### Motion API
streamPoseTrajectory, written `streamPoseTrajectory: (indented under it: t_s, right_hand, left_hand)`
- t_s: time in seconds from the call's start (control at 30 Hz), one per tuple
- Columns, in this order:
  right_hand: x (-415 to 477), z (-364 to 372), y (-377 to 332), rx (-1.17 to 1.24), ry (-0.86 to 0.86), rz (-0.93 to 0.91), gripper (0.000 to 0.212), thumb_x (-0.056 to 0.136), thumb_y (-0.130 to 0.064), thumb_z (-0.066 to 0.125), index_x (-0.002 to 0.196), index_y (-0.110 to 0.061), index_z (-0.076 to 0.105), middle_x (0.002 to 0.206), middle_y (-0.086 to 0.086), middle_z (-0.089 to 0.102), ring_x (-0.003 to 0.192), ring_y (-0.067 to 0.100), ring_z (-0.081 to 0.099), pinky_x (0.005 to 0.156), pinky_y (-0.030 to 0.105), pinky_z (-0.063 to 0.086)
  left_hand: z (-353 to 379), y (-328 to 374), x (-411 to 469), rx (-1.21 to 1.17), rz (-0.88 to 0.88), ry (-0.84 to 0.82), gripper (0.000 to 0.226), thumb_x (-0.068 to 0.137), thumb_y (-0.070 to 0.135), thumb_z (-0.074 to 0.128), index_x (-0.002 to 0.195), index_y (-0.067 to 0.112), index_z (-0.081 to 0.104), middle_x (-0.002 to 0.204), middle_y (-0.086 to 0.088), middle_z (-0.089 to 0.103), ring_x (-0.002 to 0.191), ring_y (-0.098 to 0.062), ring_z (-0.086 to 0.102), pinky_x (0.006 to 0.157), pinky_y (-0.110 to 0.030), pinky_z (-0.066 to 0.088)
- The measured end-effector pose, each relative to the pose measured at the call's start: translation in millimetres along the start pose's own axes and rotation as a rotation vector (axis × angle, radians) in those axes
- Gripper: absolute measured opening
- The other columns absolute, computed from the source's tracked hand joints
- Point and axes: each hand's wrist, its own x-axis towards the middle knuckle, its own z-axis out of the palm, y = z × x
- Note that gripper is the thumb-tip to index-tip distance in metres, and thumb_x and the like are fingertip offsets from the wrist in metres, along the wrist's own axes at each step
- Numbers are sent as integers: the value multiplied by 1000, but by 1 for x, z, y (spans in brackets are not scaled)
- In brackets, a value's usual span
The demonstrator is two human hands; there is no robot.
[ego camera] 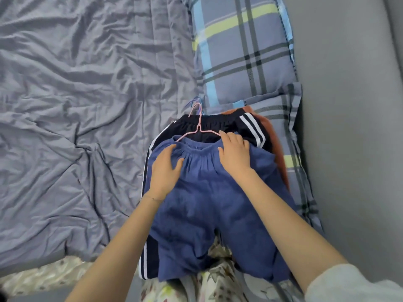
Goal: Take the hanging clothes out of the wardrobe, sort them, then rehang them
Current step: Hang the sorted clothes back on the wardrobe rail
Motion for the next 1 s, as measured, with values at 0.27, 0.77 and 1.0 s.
streamPoseTrajectory:
  t_s: [0.27, 0.77, 1.0]
  right_hand:
    - [-25, -17, 0, 675, -13, 72, 15, 91, -9, 61, 103, -11, 69, 102, 1, 69, 96, 18, 62, 80, 27, 48]
    - [-102, -67, -37, 1097, 329, 106, 18, 84, -13, 74, 87, -26, 62, 79, -20, 64, 78, -4, 60, 69, 6, 44]
    - [-73, -58, -36, 1066, 72, 5, 20, 85, -17, 74, 102, -18, 63, 92, -14, 65, 81, -6, 60, 74, 11, 48]
  left_hand:
    - [18, 23, -16, -302, -159, -21, 36, 98, 22, 56, 132, 13, 55, 125, 7, 62, 117, -5, 55, 101, -18, 39]
    - [-9, 108, -25, -925, -218, 174, 14, 85, 18, 75, 95, 9, 71, 79, -8, 70, 80, -15, 66, 86, -34, 57]
    - [-4, 94, -15, -897, -248, 217, 23, 85, 9, 73, 93, 7, 51, 67, -7, 60, 67, -15, 57, 84, -35, 49]
